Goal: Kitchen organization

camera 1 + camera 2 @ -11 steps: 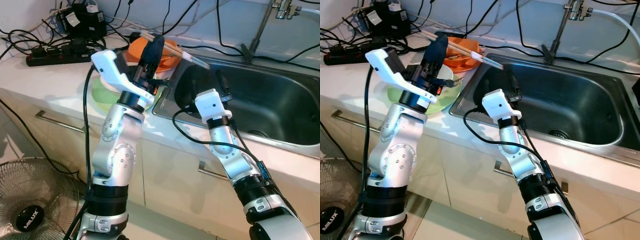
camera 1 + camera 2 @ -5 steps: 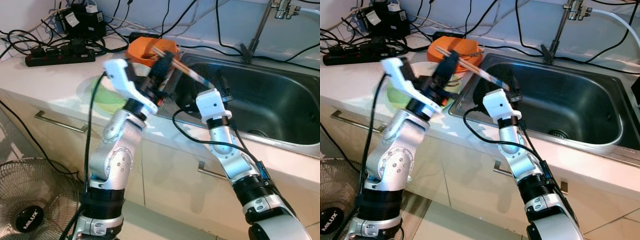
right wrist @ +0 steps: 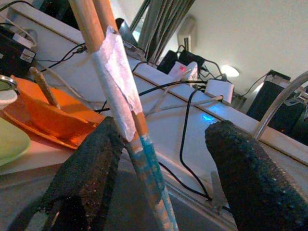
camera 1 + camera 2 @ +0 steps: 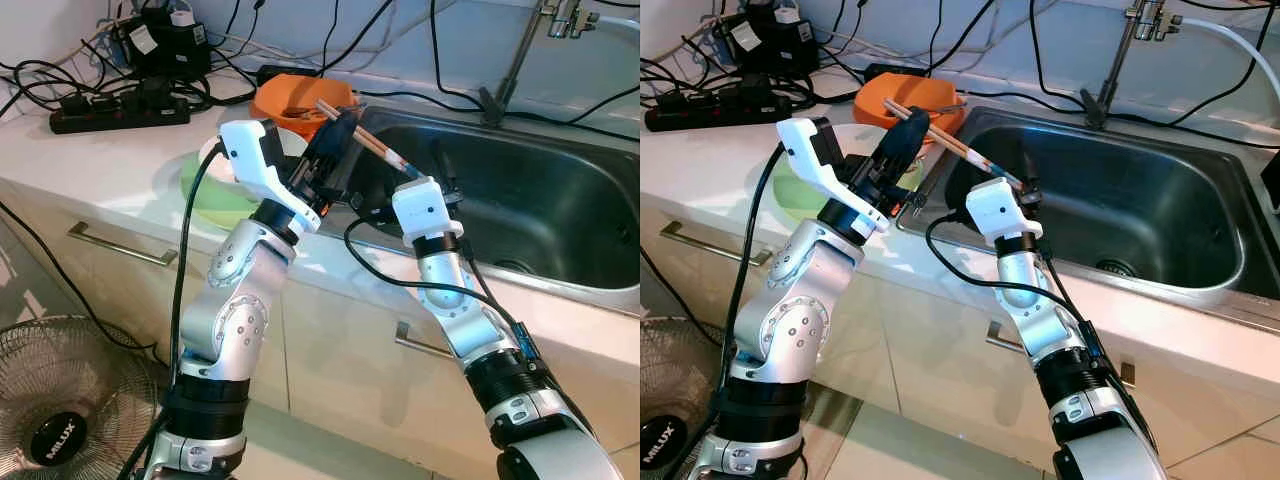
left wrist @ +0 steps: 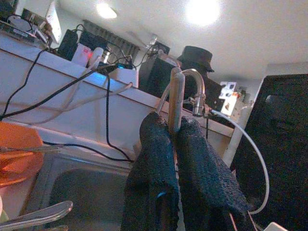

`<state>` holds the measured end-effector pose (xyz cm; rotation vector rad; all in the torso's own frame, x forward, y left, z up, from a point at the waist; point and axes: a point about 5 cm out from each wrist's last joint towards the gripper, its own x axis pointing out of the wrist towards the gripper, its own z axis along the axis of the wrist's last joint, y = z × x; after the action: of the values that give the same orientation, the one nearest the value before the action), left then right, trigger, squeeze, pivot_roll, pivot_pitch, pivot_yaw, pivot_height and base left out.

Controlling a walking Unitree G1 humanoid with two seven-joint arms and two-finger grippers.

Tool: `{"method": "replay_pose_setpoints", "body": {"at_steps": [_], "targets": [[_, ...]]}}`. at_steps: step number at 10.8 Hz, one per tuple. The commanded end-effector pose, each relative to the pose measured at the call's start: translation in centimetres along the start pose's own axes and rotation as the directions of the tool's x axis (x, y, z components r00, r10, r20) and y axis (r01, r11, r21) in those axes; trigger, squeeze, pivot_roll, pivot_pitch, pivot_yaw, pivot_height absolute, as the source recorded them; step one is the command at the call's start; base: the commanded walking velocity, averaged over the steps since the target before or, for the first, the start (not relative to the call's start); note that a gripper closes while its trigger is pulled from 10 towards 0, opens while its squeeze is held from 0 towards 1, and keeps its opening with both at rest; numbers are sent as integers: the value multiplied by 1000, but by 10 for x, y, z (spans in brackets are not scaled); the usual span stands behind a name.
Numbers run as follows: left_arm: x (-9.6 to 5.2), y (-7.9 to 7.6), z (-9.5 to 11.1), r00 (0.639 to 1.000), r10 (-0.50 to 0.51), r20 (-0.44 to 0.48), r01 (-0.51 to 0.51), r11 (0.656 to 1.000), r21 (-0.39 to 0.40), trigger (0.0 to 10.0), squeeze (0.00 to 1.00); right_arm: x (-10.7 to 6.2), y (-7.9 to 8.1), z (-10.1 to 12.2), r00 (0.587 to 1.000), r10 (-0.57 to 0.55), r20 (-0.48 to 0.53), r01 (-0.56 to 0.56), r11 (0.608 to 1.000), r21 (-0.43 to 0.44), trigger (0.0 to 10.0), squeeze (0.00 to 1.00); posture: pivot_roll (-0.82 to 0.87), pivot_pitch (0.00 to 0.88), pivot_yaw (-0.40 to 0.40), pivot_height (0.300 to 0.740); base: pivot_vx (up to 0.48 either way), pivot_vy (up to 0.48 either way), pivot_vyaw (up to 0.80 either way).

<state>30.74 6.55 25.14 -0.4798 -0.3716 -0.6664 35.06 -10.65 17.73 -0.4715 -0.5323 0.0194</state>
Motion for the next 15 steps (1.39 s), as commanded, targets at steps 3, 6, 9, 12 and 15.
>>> {"method": "replay_pose_setpoints", "body": {"at_steps": [3,6,9,12,15], "targets": [[-1,-2,0,1000,-7,-5,7,1000,18,10000,0,1,0,-1,1000,-3,-13,3,1000,9,0,0,214,38,5,740,0,0,0],[0,-2,0,1000,-6,-3,6,1000,21,10000,0,1,-1,-2,1000,-4,-17,5,1000,11,0,0,214,37,6,740,0,0,0],[0,-1,2,1000,2,4,-2,1000,23,10000,0,1,-1,-2,1000,-3,-17,4,1000,13,0,0,214,38,5,740,0,0,0],[0,-1,2,1000,2,0,-2,1000,18,10000,1000,1,-1,-3,1000,-5,-20,6,1000,12,0,0,214,38,7,740,0,0,0],[1,0,1,1000,8,-3,-8,1000,21,10000,1000,0,-1,-3,1000,-5,-22,5,1000,12,0,0,213,38,7,740,0,0,0]]}}
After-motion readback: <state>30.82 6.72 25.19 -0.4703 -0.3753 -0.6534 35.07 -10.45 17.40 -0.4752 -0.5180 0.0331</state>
